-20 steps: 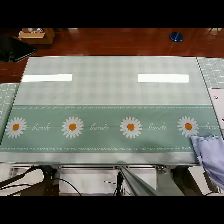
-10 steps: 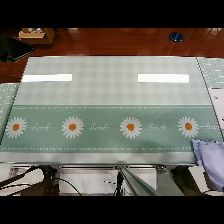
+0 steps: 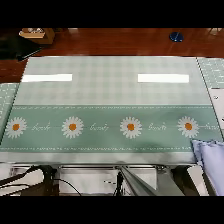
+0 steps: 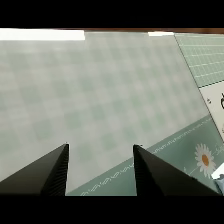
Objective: Fold the shirts.
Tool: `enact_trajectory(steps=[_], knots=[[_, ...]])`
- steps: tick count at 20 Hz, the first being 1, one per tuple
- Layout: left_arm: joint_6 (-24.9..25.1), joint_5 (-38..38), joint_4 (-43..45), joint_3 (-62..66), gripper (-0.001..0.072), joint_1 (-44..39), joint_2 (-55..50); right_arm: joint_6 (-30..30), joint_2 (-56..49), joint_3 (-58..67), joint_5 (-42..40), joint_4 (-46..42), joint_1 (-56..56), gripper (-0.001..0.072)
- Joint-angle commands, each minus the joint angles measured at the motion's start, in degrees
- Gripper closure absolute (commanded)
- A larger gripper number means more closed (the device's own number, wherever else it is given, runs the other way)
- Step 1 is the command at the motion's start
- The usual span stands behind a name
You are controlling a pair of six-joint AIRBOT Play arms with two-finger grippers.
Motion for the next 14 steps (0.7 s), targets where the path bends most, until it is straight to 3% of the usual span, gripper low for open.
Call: enact_trajectory(steps=[1,4,6,7,9,10,12,14], knots=[[1.27,6.58,0.46,0.02,0.0215,-8.44,-3.28,-9.86,-0.02,0.17,-12.87,38.03,21.31,0.0421],[0.92,9.90,9.03,0.04,0.0215,-19.80,-4.28,-7.65,-1.49,0.17,-15.82,30.58,42.29,0.0421],[-6.10,8.11,21.46,0.04,0.0173,-25.70,-4.20,-2.80,-2.51,0.20,-17.09,24.04,52.02,0.0396],[-10.27,6.88,28.70,0.04,0.0116,-28.00,-4.22,-0.42,-2.47,0.26,-18.23,19.45,55.49,0.0320],[-17.46,4.87,43.71,0.02,0.0028,-31.89,-4.26,6.67,-2.49,1.95,-18.62,5.35,60.46,0.0268],[-20.26,4.66,49.59,0.02,0.0019,-33.31,-4.26,10.88,-2.49,3.43,-18.51,-2.93,62.20,0.0227],[-23.56,5.05,54.66,0.02,0.0021,-34.62,-4.31,17.77,-2.49,6.97,-18.01,-16.15,64.46,0.0227],[-23.54,5.31,54.60,0.02,0.0023,-34.60,-4.44,20.83,-2.49,10.69,-17.94,-22.16,65.26,0.0227]])
